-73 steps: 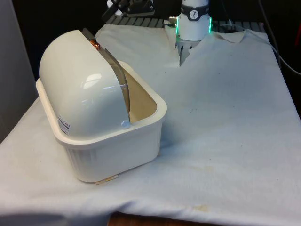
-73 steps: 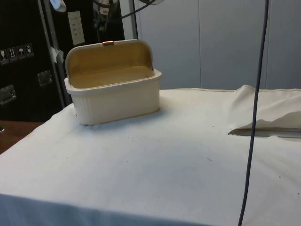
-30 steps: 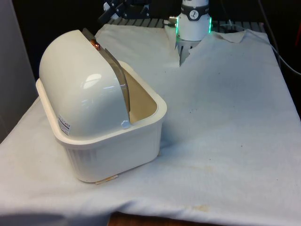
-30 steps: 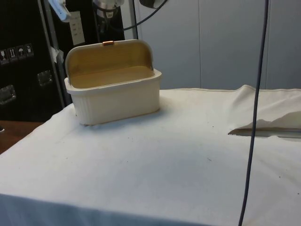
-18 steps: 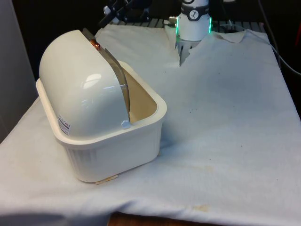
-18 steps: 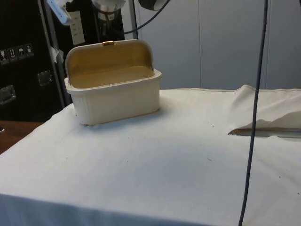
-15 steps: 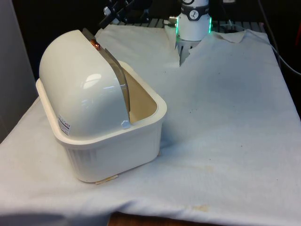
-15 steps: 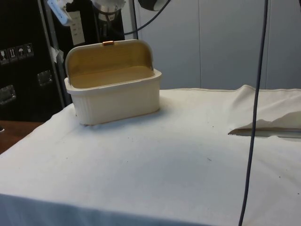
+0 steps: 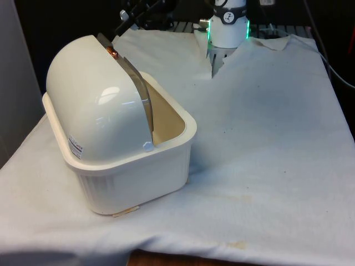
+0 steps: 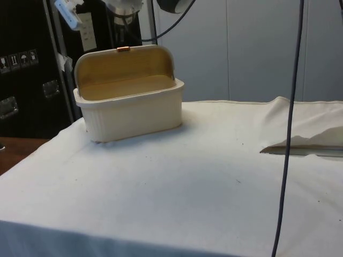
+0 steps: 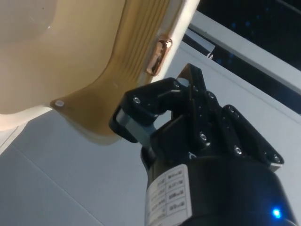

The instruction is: Open the lid, then close it.

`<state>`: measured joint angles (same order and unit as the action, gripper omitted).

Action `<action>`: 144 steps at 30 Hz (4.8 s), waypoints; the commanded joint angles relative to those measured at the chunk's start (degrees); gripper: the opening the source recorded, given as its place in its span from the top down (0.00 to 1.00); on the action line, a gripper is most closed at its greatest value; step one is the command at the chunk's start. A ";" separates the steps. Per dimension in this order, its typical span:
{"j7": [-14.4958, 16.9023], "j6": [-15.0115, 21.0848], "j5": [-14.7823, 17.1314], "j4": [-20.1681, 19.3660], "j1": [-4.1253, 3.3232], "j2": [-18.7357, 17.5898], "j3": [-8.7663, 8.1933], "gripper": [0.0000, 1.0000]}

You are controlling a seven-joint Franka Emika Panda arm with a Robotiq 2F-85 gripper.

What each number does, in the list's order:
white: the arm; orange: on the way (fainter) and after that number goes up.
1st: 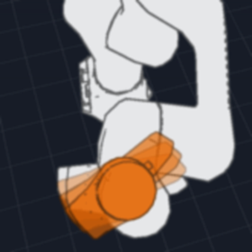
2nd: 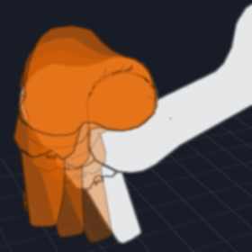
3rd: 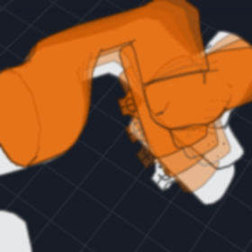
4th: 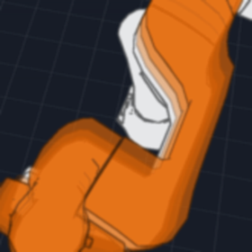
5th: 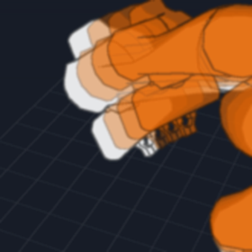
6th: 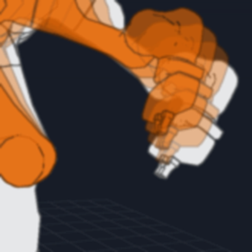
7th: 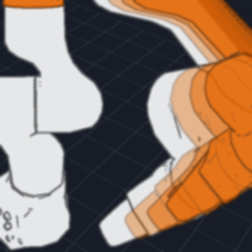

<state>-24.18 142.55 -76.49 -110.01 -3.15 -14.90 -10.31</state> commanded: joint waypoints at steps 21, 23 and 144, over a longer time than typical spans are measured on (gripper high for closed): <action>6.70 0.63 3.95 0.06 0.34 0.40 0.06 1.00; 7.73 0.74 4.70 0.00 0.40 0.40 0.06 1.00; 38.16 -2.58 46.52 4.98 0.11 -4.47 0.06 1.00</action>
<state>12.83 140.26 -31.51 -104.85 -3.38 -19.37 -10.94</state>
